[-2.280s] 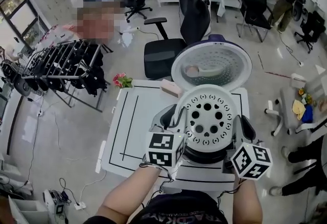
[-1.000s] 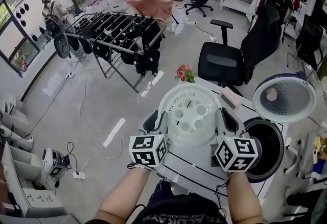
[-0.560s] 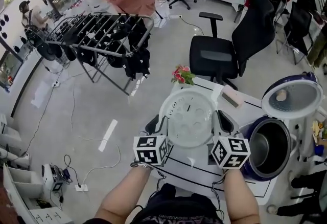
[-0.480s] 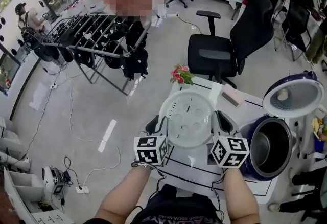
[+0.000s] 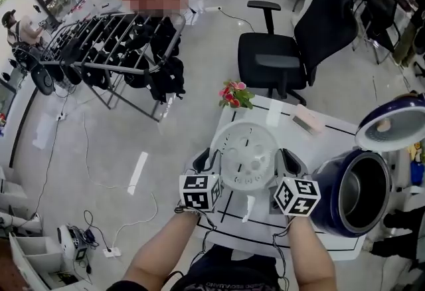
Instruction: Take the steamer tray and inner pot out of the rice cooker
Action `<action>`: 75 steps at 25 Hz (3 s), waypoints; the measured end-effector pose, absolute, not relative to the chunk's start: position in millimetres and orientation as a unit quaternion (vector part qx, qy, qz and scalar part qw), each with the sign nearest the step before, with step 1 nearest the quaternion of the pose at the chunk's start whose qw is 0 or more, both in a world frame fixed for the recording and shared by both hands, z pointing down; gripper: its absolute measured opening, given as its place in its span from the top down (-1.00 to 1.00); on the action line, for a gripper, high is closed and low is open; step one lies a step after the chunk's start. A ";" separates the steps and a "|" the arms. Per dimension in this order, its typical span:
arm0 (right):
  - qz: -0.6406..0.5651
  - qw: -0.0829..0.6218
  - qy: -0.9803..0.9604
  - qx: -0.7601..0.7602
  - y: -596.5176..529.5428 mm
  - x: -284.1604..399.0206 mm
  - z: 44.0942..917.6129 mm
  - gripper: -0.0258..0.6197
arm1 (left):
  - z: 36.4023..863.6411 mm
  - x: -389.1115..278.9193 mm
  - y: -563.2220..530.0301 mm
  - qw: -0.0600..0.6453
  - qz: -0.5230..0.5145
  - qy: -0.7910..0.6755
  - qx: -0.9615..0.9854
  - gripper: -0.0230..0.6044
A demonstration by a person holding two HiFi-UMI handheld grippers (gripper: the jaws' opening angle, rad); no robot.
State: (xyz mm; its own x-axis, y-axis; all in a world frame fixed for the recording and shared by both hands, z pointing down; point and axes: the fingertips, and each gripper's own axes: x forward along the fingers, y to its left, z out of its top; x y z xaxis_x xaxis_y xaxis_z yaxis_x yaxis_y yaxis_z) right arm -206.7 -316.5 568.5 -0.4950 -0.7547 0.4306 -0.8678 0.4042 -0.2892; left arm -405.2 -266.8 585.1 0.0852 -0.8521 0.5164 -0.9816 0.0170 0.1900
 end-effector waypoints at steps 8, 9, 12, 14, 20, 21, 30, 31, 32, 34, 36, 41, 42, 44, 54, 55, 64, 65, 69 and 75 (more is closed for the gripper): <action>0.281 0.150 -0.805 0.501 -331.5 -207.1 623.9 0.79 | 620.8 -409.1 -295.5 0.270 0.142 -0.648 0.698 0.63; 0.286 0.152 -0.802 0.501 -333.1 -207.0 629.2 0.79 | 624.3 -409.2 -298.5 0.270 0.144 -0.646 0.699 0.63; 0.294 0.157 -0.798 0.503 -336.9 -206.9 641.0 0.79 | 635.5 -409.7 -304.4 0.275 0.149 -0.642 0.700 0.63; 0.296 0.161 -0.795 0.504 -339.0 -208.4 646.2 0.79 | 641.6 -411.3 -306.8 0.280 0.150 -0.641 0.699 0.63; 0.300 0.167 -0.790 0.508 -342.4 -212.2 656.7 0.79 | 654.9 -415.3 -312.0 0.289 0.156 -0.637 0.698 0.63; 0.300 0.169 -0.790 0.508 -342.8 -212.1 658.0 0.79 | 656.7 -415.2 -312.5 0.291 0.157 -0.635 0.698 0.63; 0.312 0.163 -0.785 0.510 -346.3 -214.6 666.4 0.79 | 666.9 -417.7 -316.1 0.292 0.155 -0.631 0.702 0.61; 0.313 0.160 -0.785 0.510 -346.1 -214.4 666.7 0.79 | 667.5 -417.5 -316.0 0.292 0.154 -0.630 0.703 0.60; 0.315 0.158 -0.784 0.511 -346.1 -214.4 666.6 0.79 | 667.4 -417.3 -315.8 0.290 0.154 -0.629 0.705 0.59; 0.316 0.153 -0.784 0.511 -346.6 -214.6 666.1 0.79 | 667.6 -416.5 -315.5 0.288 0.155 -0.625 0.709 0.56; 0.308 0.159 -0.786 0.512 -347.2 -214.9 665.7 0.79 | 669.3 -415.2 -315.1 0.290 0.158 -0.620 0.711 0.53; 0.275 0.185 -0.791 0.514 -347.5 -214.3 661.7 0.76 | 662.0 -419.5 -314.6 0.282 0.156 -0.623 0.713 0.45; 0.269 0.187 -0.791 0.517 -347.3 -212.9 659.3 0.74 | 658.0 -420.8 -313.9 0.277 0.156 -0.624 0.714 0.44; 0.256 0.187 -0.793 0.520 -346.2 -210.2 653.1 0.71 | 649.2 -423.2 -311.5 0.265 0.157 -0.626 0.716 0.43; 0.213 0.132 -0.835 0.490 -321.9 -216.1 574.6 0.39 | 575.9 -380.1 -296.3 0.214 0.130 -0.582 0.774 0.17; 0.204 0.124 -0.840 0.488 -317.5 -215.8 561.9 0.36 | 565.3 -370.8 -294.2 0.210 0.126 -0.571 0.784 0.14; 0.102 0.068 -0.841 0.526 -268.0 -154.0 433.7 0.27 | 466.0 -249.7 -269.0 0.172 0.089 -0.438 0.878 -0.07; 0.092 0.065 -0.837 0.536 -262.5 -141.5 422.9 0.27 | 457.5 -233.7 -264.8 0.169 0.087 -0.420 0.887 -0.08; 0.066 0.061 -0.809 0.581 -239.4 -83.1 391.9 0.26 | 429.7 -176.9 -247.5 0.152 0.081 -0.370 0.913 -0.07; 0.062 0.060 -0.741 0.666 -204.6 38.2 368.3 0.27 | 404.5 -97.1 -228.7 0.136 0.084 -0.330 0.930 -0.07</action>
